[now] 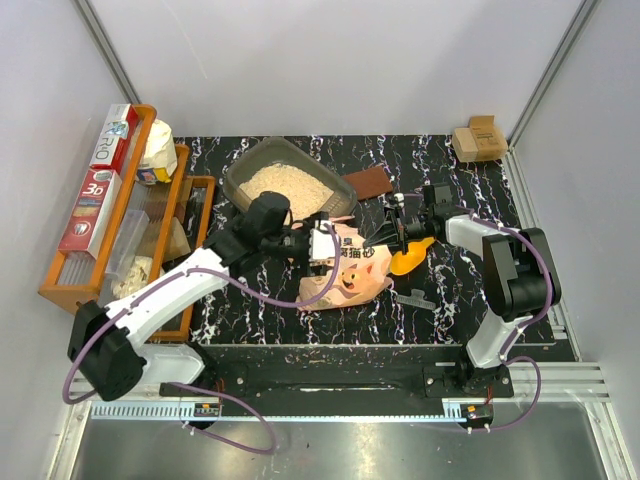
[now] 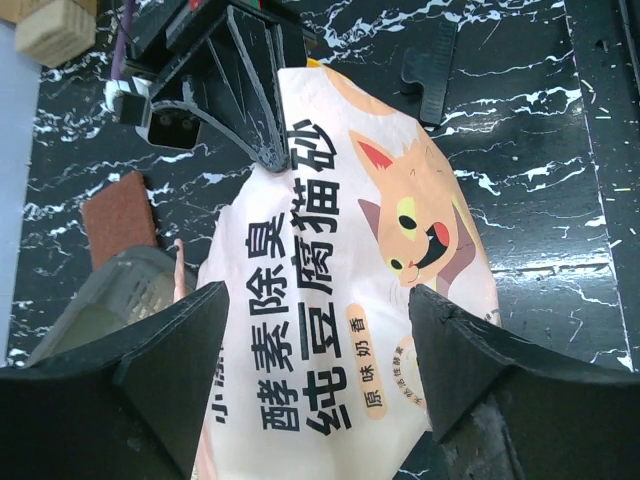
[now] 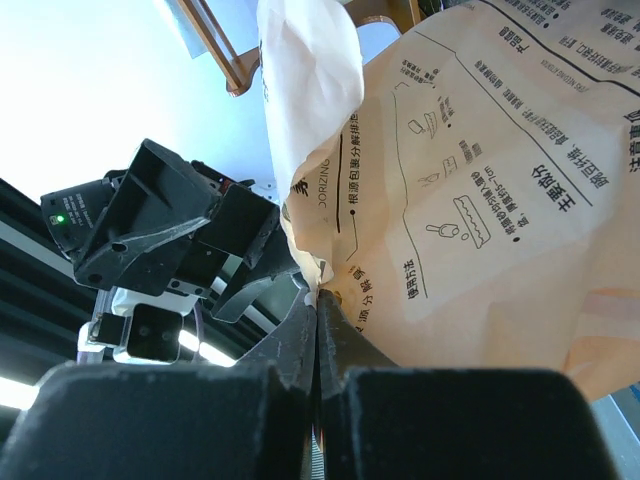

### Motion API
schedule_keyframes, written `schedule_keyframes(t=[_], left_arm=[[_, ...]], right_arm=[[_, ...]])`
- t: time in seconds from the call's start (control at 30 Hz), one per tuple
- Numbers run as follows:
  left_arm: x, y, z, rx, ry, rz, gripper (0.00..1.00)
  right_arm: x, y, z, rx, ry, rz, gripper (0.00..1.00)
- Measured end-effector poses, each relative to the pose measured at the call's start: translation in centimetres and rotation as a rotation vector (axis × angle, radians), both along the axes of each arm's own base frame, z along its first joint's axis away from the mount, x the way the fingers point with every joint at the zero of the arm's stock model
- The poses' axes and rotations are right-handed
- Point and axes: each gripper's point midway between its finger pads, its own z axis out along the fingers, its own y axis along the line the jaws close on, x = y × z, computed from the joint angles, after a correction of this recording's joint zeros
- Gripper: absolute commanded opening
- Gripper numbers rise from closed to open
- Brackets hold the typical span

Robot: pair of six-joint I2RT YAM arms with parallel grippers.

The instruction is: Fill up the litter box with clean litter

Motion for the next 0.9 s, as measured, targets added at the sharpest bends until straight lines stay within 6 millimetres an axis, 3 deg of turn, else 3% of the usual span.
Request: schedule_keyframes(t=[0.13, 0.3, 0.5, 0.63, 0.9], left_arm=[[-0.2, 0.4, 0.5, 0.000, -0.053, -0.012, 0.76], [0.6, -0.1, -1.4, 0.040, -0.056, -0.022, 0.70], [1.6, -1.1, -4.7, 0.116, -0.026, -0.060, 0.52], [2.2, -1.5, -4.9, 0.129, -0.036, -0.072, 0.37], [2.9, -2.1, -4.6, 0.113, -0.021, -0.044, 0.24]], right_arm=[[0.0, 0.0, 0.0, 0.000, 0.000, -0.002, 0.00], [0.0, 0.0, 0.0, 0.000, 0.000, -0.001, 0.00], [-0.1, -0.1, -0.2, -0.001, 0.006, -0.003, 0.00], [-0.1, -0.2, -0.2, -0.001, 0.010, -0.006, 0.00], [0.2, -1.2, -0.6, -0.005, 0.040, -0.037, 0.00]])
